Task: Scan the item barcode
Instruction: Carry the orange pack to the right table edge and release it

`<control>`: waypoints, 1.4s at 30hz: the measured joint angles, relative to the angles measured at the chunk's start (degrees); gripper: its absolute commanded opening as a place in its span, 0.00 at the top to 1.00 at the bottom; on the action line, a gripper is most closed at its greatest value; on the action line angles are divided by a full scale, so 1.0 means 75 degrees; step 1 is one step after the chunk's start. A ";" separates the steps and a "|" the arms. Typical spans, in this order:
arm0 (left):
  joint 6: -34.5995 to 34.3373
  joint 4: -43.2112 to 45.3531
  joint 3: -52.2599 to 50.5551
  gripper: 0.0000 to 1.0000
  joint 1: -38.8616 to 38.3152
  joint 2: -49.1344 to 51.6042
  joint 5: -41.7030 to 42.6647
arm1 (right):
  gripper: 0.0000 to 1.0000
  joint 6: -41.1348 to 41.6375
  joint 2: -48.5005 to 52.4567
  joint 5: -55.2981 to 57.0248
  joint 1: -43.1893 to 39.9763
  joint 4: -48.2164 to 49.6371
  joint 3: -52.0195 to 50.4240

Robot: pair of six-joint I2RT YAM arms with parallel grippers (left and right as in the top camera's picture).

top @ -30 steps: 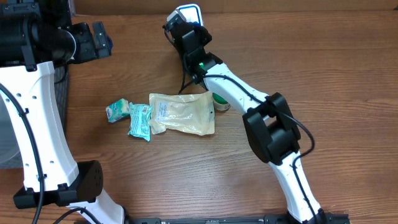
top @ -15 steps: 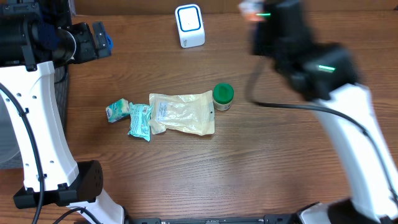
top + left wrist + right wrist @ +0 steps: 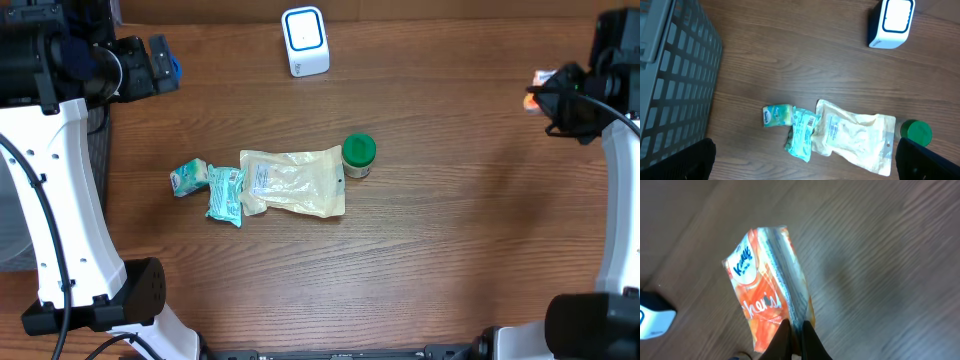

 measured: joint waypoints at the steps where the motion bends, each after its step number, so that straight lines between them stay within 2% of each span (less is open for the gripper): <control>1: 0.0000 0.0000 0.0000 0.01 0.0000 0.0000 -0.0003 | 0.96 -0.0035 0.0003 -0.0137 -0.0093 0.0108 -0.0227; 9: 0.0000 0.0000 0.0000 0.01 0.0000 0.0000 -0.0003 | 0.96 -0.0204 0.0044 -0.0758 -0.0746 0.1944 -0.2649; 17: 0.0000 0.0000 0.0000 0.00 0.0000 0.0000 -0.0003 | 0.96 -0.0169 0.0052 -0.0731 -0.0889 0.3194 -0.3940; 42: 0.0000 0.0000 0.0000 0.00 0.0000 0.0000 -0.0003 | 0.96 0.0169 0.0058 -0.0632 -0.0889 0.3582 -0.4100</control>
